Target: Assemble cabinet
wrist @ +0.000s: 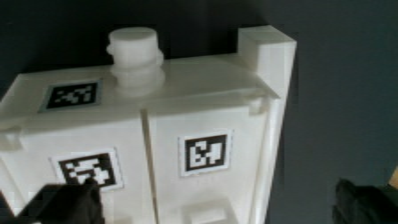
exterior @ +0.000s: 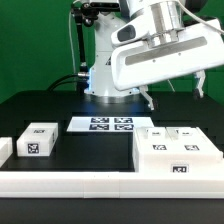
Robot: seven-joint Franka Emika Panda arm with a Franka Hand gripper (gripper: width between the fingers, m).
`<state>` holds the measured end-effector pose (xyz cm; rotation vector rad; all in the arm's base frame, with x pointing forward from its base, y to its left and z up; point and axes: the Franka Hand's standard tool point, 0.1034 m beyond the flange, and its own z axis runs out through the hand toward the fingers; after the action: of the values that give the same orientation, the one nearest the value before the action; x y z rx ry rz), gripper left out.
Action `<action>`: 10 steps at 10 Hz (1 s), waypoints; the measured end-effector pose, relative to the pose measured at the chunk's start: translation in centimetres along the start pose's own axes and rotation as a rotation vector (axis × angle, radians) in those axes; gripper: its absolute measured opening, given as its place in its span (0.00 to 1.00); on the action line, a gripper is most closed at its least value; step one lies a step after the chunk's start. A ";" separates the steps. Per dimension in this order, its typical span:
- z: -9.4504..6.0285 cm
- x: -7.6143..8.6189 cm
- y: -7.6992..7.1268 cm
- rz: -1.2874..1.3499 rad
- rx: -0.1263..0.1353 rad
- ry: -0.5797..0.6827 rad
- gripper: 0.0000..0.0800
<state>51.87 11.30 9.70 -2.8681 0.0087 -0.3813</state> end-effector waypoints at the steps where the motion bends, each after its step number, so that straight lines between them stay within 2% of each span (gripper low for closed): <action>1: 0.2 -0.7 -0.1 -0.003 -0.003 -0.036 0.81; 3: 0.4 -1.1 1.0 -0.018 -0.005 -0.057 0.81; 5: 1.0 -1.4 3.4 -0.018 0.008 -0.064 0.81; 7: 1.6 -1.6 5.9 -0.030 0.046 -0.070 0.81; 8: 1.6 -1.5 5.3 0.010 0.061 -0.068 0.81; 10: 1.4 -1.4 2.8 0.025 0.055 -0.071 0.81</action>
Offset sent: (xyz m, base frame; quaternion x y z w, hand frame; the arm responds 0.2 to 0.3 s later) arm -0.0047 -0.0129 -0.0083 0.0875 -0.0279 0.0285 0.9954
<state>50.97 8.94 7.37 -2.8225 0.0215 -0.2697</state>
